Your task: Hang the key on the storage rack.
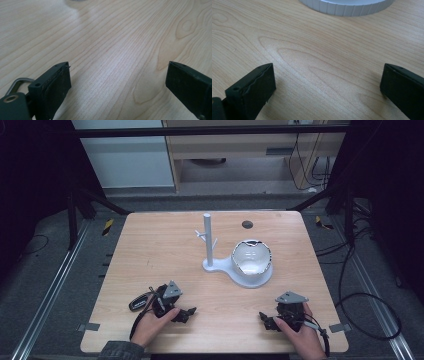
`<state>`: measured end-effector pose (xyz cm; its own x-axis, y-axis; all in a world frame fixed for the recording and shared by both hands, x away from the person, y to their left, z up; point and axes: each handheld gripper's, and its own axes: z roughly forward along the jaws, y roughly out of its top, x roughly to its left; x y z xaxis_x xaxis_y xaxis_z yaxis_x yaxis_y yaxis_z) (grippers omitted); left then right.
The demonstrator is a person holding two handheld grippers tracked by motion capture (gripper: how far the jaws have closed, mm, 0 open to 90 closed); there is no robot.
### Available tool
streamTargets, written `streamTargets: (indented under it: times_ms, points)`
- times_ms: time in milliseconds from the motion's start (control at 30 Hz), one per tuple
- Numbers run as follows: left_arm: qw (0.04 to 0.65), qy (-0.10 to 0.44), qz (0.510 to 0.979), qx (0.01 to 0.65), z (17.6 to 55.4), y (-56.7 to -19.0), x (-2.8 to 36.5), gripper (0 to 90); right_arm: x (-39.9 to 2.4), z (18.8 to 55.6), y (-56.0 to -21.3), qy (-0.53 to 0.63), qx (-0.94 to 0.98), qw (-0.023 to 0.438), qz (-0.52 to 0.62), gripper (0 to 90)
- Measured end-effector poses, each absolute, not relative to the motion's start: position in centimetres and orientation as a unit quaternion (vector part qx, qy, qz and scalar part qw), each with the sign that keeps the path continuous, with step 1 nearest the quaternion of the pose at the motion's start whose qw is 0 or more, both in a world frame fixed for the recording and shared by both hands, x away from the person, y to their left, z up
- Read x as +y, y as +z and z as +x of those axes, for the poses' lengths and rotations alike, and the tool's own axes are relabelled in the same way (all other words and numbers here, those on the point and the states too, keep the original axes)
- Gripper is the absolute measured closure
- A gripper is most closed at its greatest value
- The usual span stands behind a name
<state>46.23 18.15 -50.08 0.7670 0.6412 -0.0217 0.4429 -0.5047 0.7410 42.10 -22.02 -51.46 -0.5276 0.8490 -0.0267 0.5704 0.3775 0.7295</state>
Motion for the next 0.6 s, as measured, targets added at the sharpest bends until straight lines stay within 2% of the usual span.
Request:
streamTargets:
  times_ms: [100,333,467,567,600]
  points:
    - [0.406,0.121,0.845,0.325,46.0,-49.4,18.7,7.0,-22.0,42.1,-51.5,0.342,0.805,0.204,0.441,0.4]
    - [0.418,0.143,0.836,0.326,46.1,-47.4,20.1,7.0,-22.1,42.1,-51.5,0.342,0.806,0.202,0.44,0.4]
    - [0.386,0.156,0.849,0.325,47.4,-45.6,21.0,7.1,-22.4,42.3,-51.4,0.343,0.81,0.199,0.431,0.4]
    - [0.37,0.145,0.858,0.324,48.0,-44.9,21.0,7.7,-22.7,42.6,-51.5,0.342,0.809,0.203,0.432,0.4]
    - [0.342,0.143,0.873,0.318,48.8,-44.4,21.0,7.4,-22.8,42.7,-51.4,0.342,0.806,0.201,0.439,0.4]
